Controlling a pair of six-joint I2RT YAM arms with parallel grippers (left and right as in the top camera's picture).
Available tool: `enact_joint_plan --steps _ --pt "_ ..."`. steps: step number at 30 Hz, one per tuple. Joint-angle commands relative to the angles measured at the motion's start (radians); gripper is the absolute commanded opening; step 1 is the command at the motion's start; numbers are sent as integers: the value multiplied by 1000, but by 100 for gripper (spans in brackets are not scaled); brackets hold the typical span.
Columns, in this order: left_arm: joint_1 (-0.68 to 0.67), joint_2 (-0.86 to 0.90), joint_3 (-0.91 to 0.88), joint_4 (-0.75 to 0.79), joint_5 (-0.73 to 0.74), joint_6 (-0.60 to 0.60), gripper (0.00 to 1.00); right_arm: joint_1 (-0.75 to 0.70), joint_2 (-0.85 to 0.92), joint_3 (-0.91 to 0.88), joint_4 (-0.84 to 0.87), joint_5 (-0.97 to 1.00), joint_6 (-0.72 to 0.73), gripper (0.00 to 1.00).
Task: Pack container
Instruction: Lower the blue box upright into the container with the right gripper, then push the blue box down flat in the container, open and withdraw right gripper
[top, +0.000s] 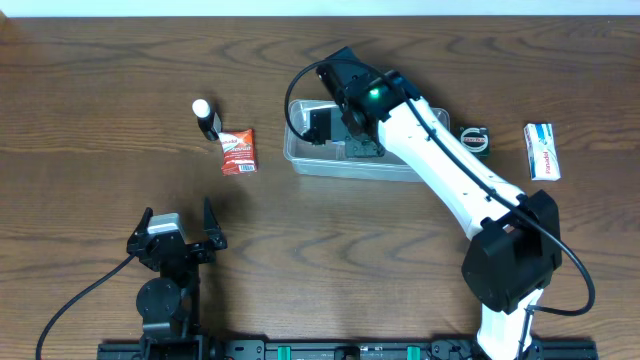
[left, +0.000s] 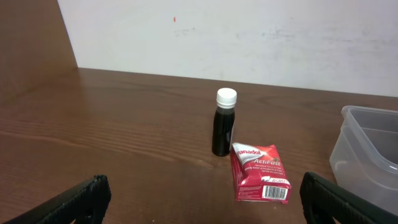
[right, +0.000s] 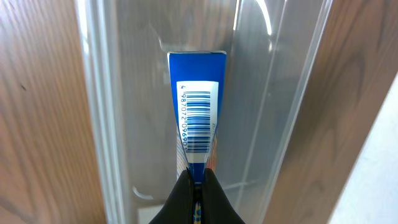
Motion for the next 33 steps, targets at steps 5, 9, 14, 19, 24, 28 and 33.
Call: enact_joint_plan --steps 5,9,14,19,24,28,33 --pt "-4 -6 -30 -20 -2 18 98 8 6 27 -18 -112 191 3" --pt "-4 -6 -30 -20 -2 18 98 1 6 27 -60 -113 216 2" --pt "-4 -6 -30 -20 -2 18 98 -31 6 26 -79 -118 280 1" --pt "-4 -6 -30 -20 -2 18 98 -87 6 26 -82 -169 308 1" --pt "-4 -6 -30 -20 -2 18 98 -149 7 26 -81 -290 306 1" --pt "-4 -6 -30 -20 -2 18 98 -190 7 26 -77 -388 292 1" --pt "-4 -6 -30 -20 -2 18 98 -219 7 18 -84 -477 183 1"
